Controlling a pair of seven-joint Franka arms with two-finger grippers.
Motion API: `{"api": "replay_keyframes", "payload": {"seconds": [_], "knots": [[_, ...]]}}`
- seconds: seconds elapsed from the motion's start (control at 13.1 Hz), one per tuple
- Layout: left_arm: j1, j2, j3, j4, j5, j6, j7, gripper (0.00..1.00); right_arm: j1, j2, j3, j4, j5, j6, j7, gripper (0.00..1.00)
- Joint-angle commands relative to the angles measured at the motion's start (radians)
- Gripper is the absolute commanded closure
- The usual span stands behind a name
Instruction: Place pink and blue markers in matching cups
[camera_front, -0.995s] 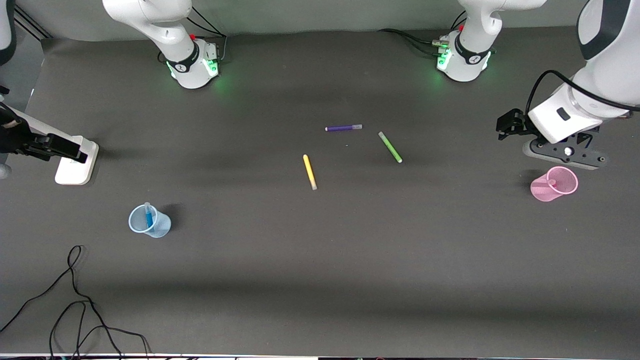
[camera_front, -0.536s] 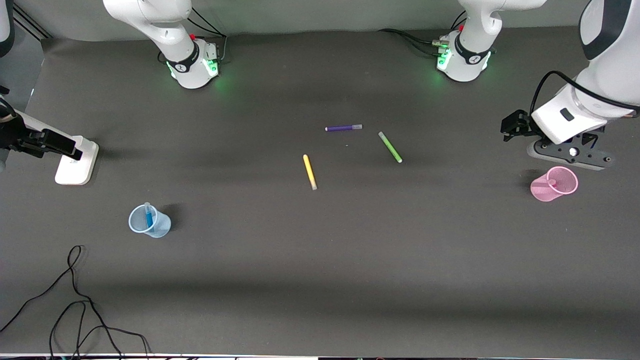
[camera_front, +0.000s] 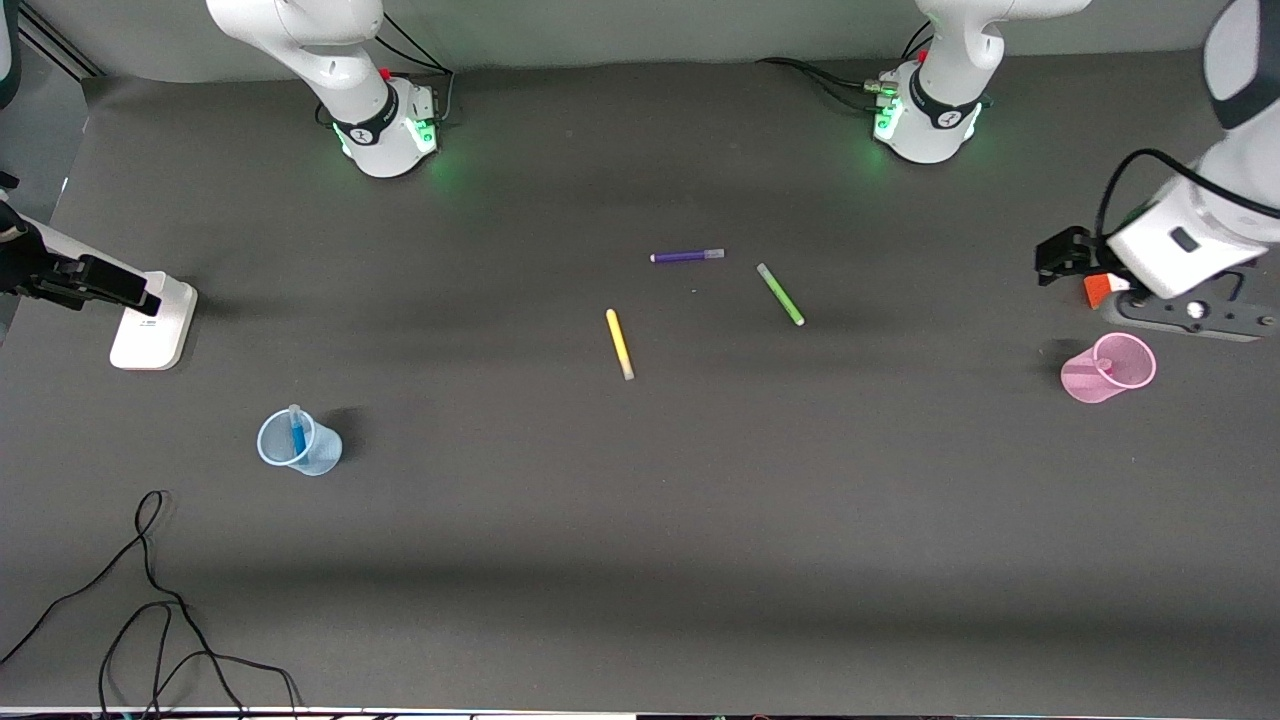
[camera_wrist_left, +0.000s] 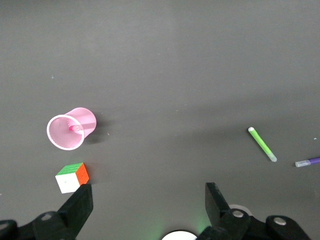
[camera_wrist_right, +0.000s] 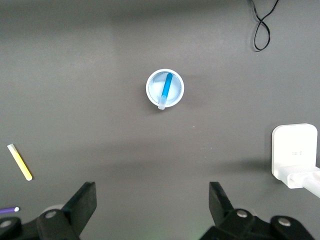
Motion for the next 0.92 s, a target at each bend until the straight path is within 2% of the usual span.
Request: {"api": "replay_keyframes", "payload": {"seconds": [0.0, 0.46, 0.84], "knots": [[0.010, 0.004, -0.007, 0.011, 0.008, -0.020, 0.000, 0.00, -0.004, -0.024, 0.014, -0.015, -0.019, -0.010, 0.011, 0.00], [0.012, 0.005, -0.007, 0.011, 0.001, -0.014, 0.000, 0.00, -0.004, -0.028, 0.008, -0.018, -0.026, -0.001, -0.089, 0.00], [0.012, 0.005, -0.008, 0.009, 0.001, -0.020, 0.001, 0.00, -0.004, -0.028, 0.008, -0.018, -0.039, -0.003, -0.092, 0.00]]}}
